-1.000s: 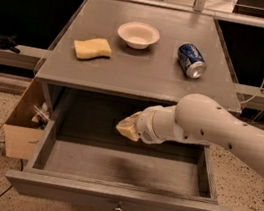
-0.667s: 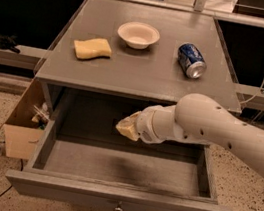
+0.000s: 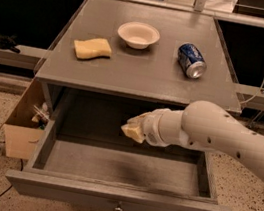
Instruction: Pick orange can from top drawer and place on counter
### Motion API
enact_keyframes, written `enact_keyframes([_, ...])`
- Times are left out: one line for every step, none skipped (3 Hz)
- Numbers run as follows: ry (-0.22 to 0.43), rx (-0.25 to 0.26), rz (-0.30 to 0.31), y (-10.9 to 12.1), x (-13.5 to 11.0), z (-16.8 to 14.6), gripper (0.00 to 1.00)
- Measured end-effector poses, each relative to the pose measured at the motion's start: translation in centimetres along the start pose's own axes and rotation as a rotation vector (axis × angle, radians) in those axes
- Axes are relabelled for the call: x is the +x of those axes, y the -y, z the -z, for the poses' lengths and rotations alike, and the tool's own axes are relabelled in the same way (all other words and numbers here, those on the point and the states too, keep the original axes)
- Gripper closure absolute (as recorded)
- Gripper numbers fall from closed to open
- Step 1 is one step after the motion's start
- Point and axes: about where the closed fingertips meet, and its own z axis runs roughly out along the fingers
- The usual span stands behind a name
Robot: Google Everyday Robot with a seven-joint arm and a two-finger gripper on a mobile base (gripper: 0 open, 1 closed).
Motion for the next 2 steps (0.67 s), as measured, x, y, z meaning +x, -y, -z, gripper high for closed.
enact_keyframes([0.008,0.024,-0.015,0.47,0.04,0.23,0.0])
enact_keyframes([0.008,0.024,-0.015,0.47,0.04,0.23,0.0])
